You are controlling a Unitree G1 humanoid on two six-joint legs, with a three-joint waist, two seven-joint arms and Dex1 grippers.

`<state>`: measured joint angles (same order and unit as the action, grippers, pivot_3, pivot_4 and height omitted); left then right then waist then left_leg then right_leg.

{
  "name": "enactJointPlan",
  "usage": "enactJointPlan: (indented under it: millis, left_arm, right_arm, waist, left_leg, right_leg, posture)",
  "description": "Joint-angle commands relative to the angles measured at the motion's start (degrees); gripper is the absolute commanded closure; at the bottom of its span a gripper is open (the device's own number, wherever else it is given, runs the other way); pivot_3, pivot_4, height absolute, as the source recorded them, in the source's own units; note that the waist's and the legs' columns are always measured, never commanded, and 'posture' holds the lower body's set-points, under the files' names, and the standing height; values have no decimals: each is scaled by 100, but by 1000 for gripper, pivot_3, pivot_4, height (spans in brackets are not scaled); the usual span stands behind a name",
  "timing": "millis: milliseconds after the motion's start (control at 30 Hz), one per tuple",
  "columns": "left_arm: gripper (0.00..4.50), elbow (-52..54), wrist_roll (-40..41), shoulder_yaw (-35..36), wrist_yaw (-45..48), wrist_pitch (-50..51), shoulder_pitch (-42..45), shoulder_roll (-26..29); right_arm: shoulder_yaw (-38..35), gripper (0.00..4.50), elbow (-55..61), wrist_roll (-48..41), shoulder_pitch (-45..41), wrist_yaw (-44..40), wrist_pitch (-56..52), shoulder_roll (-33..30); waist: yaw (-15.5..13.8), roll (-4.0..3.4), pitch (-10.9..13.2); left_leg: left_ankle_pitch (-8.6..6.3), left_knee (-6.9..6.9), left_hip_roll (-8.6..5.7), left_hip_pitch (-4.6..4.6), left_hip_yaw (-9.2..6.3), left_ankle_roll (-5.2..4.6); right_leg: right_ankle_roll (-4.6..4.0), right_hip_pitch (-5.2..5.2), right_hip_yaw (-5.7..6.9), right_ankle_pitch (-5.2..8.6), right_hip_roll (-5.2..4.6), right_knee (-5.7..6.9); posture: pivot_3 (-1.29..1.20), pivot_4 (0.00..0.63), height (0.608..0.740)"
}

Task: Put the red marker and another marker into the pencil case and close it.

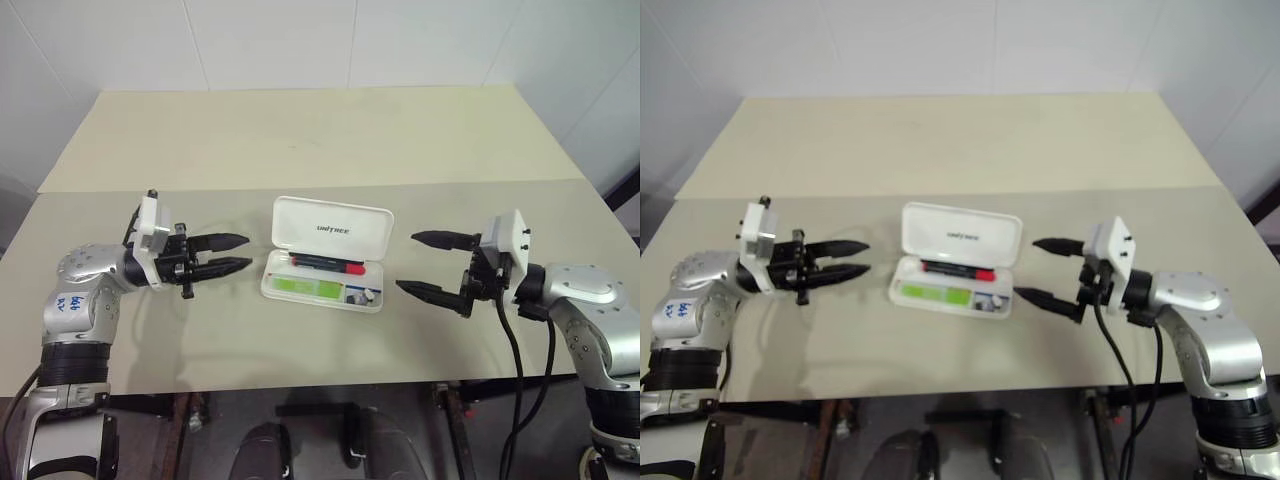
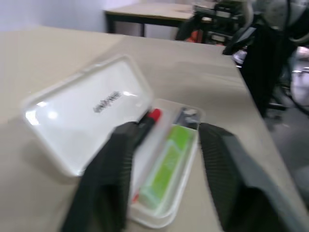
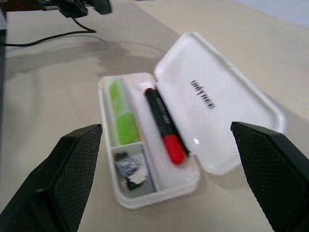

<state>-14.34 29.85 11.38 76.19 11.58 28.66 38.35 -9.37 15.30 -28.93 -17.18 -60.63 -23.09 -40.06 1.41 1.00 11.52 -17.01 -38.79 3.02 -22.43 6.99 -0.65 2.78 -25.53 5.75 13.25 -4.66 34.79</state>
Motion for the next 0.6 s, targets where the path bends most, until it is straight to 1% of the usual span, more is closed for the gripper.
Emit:
enactJointPlan:
  millis: [33, 67, 100, 200, 367, 467, 600]
  left_arm:
    - [4049, -173, -1, 185, -171, -313, 113, -58]
    - [4390, -232, -17, 181, -238, -367, 130, -96]
    - [4471, -273, -31, 165, -321, -393, 148, -142]
    - [4471, -445, -184, 132, -567, -677, 225, -298]
    - [4471, -1036, -635, 121, -1555, -1161, 554, -694]
    - [4471, -1384, -759, 124, -2004, -1297, 809, -896]
    - [4471, -1947, -1137, -70, -2579, -1383, 1206, -1158]
  right_arm:
    - [-136, 0, 34, -7, -5, 44, 215, -90]
    - [-123, 0, 32, -10, -14, 54, 226, -87]
    - [-108, 0, 34, -6, -22, 64, 238, -83]
    - [-75, 0, 46, 8, -27, 85, 257, -72]
    - [-39, 0, 65, 30, -43, 140, 273, -67]
    - [-23, 0, 110, 31, -27, 180, 261, -60]
    - [-7, 0, 198, 23, 8, 231, 233, -60]
  waist:
    - [-4, 0, 0]
    - [-7, 0, 0]
    - [-9, 0, 0]
    - [-16, 0, 0]
    - [-76, 1, 0]
    - [-116, 1, 0]
    - [-164, 2, 0]
  left_leg:
    - [0, 1, 1, 0, 0, 0]
    - [0, 4, 0, -1, 0, 0]
    - [0, 6, -1, 0, 1, 0]
    - [-1, 8, -2, -2, 1, -1]
    - [-1, 7, -3, -1, 1, -2]
    - [-1, 6, -3, -1, 4, -2]
    - [-1, 6, -5, -1, 3, -2]
  right_leg:
    - [0, 0, 1, 0, 0, -2]
    - [0, 0, 1, 0, 0, -4]
    - [0, 0, 1, 0, 0, -4]
    - [1, 0, 2, 0, 0, -8]
    - [3, 1, 2, -2, -1, -7]
    - [3, 0, 2, -2, 1, -7]
    - [4, 1, 4, -2, 2, -7]
  posture:
    - [0, 150, 740]
    - [0, 150, 740]
    - [0, 150, 740]
    - [0, 150, 740]
    - [0, 150, 740]
    - [0, 150, 740]
    - [0, 150, 740]
